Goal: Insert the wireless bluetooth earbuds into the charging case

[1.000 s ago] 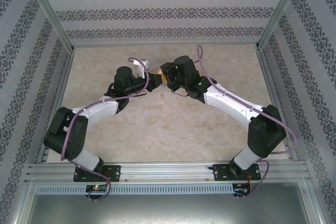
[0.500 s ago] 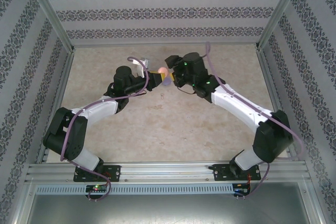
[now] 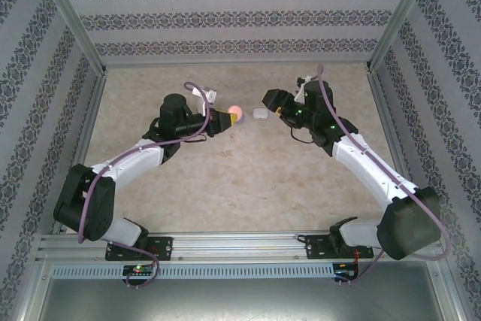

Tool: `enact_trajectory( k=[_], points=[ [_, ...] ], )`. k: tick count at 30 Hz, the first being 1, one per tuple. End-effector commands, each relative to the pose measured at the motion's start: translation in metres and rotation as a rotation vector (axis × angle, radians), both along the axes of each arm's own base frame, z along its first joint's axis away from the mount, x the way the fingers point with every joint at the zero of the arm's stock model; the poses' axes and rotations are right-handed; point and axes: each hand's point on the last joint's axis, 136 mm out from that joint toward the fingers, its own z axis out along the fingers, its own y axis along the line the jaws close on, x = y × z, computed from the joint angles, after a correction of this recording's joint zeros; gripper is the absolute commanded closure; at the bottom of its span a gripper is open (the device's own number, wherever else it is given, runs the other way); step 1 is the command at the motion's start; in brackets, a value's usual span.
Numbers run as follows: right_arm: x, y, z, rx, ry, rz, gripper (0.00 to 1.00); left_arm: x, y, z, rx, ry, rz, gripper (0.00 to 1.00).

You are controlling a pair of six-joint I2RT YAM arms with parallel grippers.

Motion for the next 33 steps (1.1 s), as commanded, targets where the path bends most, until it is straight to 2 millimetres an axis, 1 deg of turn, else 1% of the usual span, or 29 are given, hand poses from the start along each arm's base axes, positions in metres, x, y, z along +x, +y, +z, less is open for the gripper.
enact_trajectory(
  k=[1, 4, 8, 11, 15, 21, 23, 25, 28, 31, 33],
  points=[
    [-0.022, 0.026, 0.021, -0.066, -0.215, 0.290, 0.31, -0.019, -0.008, 0.025, -0.013, -0.027, -0.105, 1.00],
    [-0.031, 0.035, 0.023, -0.089, -0.280, 0.378, 0.32, -0.020, -0.011, 0.036, -0.027, -0.028, -0.132, 1.00],
    [-0.035, 0.045, 0.024, -0.091, -0.313, 0.444, 0.32, -0.017, -0.018, 0.049, -0.057, -0.025, -0.176, 1.00],
    [-0.036, 0.053, 0.024, -0.099, -0.325, 0.468, 0.33, -0.015, -0.021, 0.052, -0.062, -0.019, -0.190, 1.00],
    [-0.036, 0.061, 0.024, -0.109, -0.330, 0.478, 0.34, -0.011, -0.022, 0.051, -0.069, -0.012, -0.189, 1.00],
    [-0.032, 0.065, 0.028, -0.110, -0.346, 0.466, 0.35, -0.011, -0.023, 0.047, -0.063, -0.003, -0.194, 1.00],
    [-0.029, 0.065, 0.029, -0.112, -0.344, 0.455, 0.35, -0.012, -0.023, 0.046, -0.064, -0.001, -0.198, 1.00],
    [-0.025, 0.065, 0.025, -0.118, -0.334, 0.443, 0.35, -0.013, -0.023, 0.046, -0.066, -0.001, -0.202, 1.00],
    [-0.015, 0.059, 0.013, -0.142, -0.301, 0.400, 0.38, -0.015, -0.024, 0.048, -0.070, -0.004, -0.217, 1.00],
    [-0.003, 0.045, -0.004, -0.167, -0.261, 0.339, 0.42, -0.019, -0.024, 0.052, -0.076, -0.013, -0.226, 1.00],
    [0.006, 0.032, -0.018, -0.175, -0.227, 0.293, 0.44, -0.021, -0.024, 0.056, -0.082, -0.020, -0.230, 1.00]
  ],
)
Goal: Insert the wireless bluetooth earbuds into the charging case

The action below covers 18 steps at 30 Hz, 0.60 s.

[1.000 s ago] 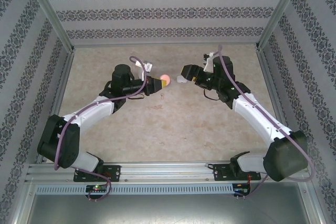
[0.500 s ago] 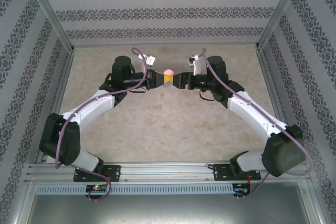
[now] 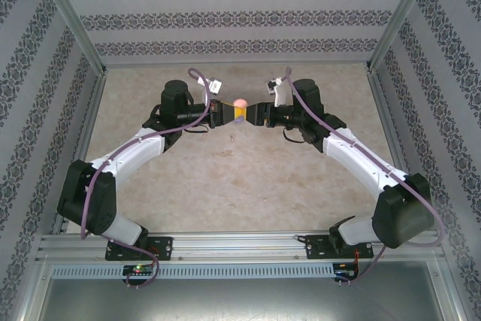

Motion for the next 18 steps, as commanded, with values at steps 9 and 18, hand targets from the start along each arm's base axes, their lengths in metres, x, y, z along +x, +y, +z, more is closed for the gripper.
enact_trajectory(
  k=[9, 18],
  points=[
    [0.022, -0.044, -0.020, -0.002, 0.027, -0.167, 0.46, -0.022, -0.008, 0.022, -0.040, -0.036, -0.103, 1.00],
    [-0.009, -0.026, 0.029, 0.103, -0.054, -0.028, 0.45, -0.021, -0.010, 0.021, -0.051, -0.035, -0.109, 1.00]
  ],
)
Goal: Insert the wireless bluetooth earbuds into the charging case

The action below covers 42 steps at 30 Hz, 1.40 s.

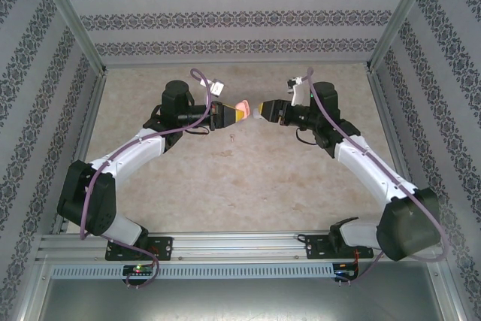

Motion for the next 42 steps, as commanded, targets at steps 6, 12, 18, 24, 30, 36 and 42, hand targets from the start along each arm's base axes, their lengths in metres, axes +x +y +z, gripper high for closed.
enact_trajectory(
  k=[6, 12, 18, 24, 30, 36, 42],
  points=[
    [-0.010, 0.028, 0.013, 0.034, -0.030, 0.106, 0.48, -0.008, -0.005, 0.018, -0.038, -0.047, -0.042, 1.00],
    [-0.002, 0.036, 0.012, 0.026, -0.029, 0.101, 0.51, -0.009, -0.006, 0.020, -0.040, -0.050, -0.050, 1.00],
    [0.007, 0.037, 0.007, 0.015, -0.018, 0.088, 0.55, -0.011, -0.007, 0.020, -0.039, -0.049, -0.054, 1.00],
    [0.008, 0.040, -0.003, 0.013, 0.006, 0.102, 0.58, -0.010, -0.007, 0.024, -0.042, -0.060, -0.055, 1.00],
    [0.001, 0.037, -0.010, 0.005, 0.012, 0.110, 0.60, -0.008, -0.008, 0.025, -0.043, -0.062, -0.054, 1.00],
    [-0.005, 0.032, -0.016, 0.002, 0.019, 0.105, 0.61, -0.007, -0.009, 0.024, -0.039, -0.059, -0.051, 1.00],
    [-0.005, 0.033, -0.015, 0.007, 0.022, 0.108, 0.61, -0.007, -0.009, 0.024, -0.038, -0.056, -0.051, 1.00]
  ],
)
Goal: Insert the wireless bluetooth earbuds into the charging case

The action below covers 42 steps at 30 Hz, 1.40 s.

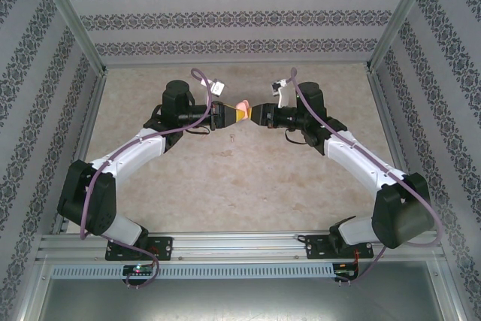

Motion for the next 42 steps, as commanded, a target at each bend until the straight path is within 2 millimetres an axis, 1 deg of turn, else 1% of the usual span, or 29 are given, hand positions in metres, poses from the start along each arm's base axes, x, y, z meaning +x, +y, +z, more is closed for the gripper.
enact_trajectory(
  k=[1, 10, 16, 18, 21, 23, 26, 27, 30, 31, 33, 37, 39, 42],
  points=[
    [-0.002, 0.000, 0.005, 0.010, -0.020, 0.007, 0.61, -0.007, -0.007, 0.023, -0.036, -0.060, -0.050, 1.00],
    [0.009, 0.004, 0.019, 0.031, -0.041, 0.003, 0.62, -0.015, -0.012, 0.021, -0.027, -0.051, -0.080, 1.00],
    [0.013, 0.007, 0.023, 0.042, -0.043, 0.009, 0.65, -0.018, -0.014, 0.021, -0.027, -0.049, -0.096, 1.00],
    [0.013, 0.007, 0.024, 0.045, -0.045, 0.014, 0.68, -0.019, -0.015, 0.021, -0.027, -0.049, -0.101, 1.00],
    [0.012, 0.008, 0.023, 0.046, -0.044, 0.022, 0.77, -0.019, -0.015, 0.022, -0.026, -0.051, -0.100, 1.00],
    [0.012, 0.008, 0.023, 0.045, -0.047, 0.026, 0.84, -0.019, -0.016, 0.020, -0.024, -0.048, -0.104, 1.00],
    [0.011, 0.007, 0.024, 0.046, -0.052, 0.032, 0.97, -0.019, -0.016, 0.019, -0.021, -0.043, -0.105, 1.00],
    [0.010, 0.007, 0.025, 0.046, -0.053, 0.032, 1.00, -0.018, -0.016, 0.017, -0.020, -0.040, -0.104, 1.00],
    [0.010, 0.006, 0.026, 0.045, -0.056, 0.030, 1.00, -0.018, -0.017, 0.016, -0.017, -0.033, -0.101, 0.99],
    [0.011, 0.005, 0.026, 0.043, -0.057, 0.028, 1.00, -0.017, -0.016, 0.014, -0.014, -0.029, -0.098, 0.95],
    [0.011, 0.004, 0.025, 0.037, -0.055, 0.023, 1.00, -0.013, -0.016, 0.010, -0.002, -0.019, -0.074, 0.79],
    [0.014, 0.000, 0.019, -0.006, -0.052, 0.003, 1.00, -0.002, -0.009, 0.002, 0.046, -0.030, 0.014, 0.50],
    [0.016, -0.004, 0.012, -0.053, -0.057, -0.007, 1.00, 0.003, -0.003, 0.001, 0.074, -0.047, 0.053, 0.41],
    [0.018, -0.011, 0.000, -0.129, -0.053, -0.012, 1.00, 0.008, 0.007, 0.004, 0.119, -0.067, 0.074, 0.34]
  ],
)
